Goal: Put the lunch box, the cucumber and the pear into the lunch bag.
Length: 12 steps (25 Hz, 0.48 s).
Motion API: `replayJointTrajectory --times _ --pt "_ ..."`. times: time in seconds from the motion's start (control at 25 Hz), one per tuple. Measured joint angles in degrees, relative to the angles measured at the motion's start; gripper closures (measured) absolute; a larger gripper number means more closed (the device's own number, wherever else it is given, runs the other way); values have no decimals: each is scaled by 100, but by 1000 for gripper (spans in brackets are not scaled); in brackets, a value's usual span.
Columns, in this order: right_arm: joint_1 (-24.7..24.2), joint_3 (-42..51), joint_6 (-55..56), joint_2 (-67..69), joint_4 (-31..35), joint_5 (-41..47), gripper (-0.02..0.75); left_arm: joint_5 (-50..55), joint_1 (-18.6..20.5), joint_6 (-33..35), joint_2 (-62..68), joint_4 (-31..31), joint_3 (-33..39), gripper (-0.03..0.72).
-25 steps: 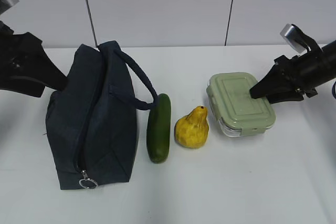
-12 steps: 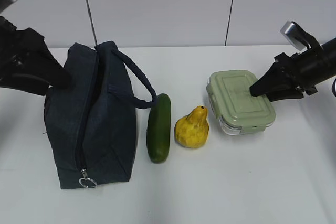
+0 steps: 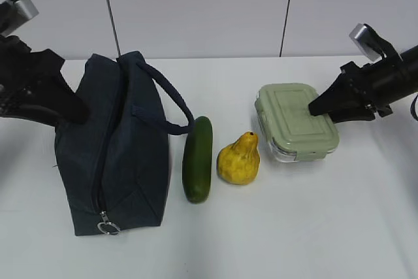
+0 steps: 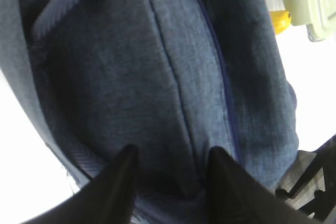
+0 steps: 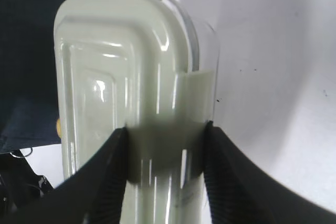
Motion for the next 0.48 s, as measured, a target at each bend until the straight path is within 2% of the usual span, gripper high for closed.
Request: replayJointTrajectory --times 0.16,0.28,0.48 --pt "0 0 -34 0 417 0 410 -26 0 119 -24 5 0 634" --pt "0 0 -65 0 719 0 410 -111 0 144 -104 36 0 663" --pt "56 -37 -113 -234 1012 -12 411 -259 0 155 -289 165 0 666"
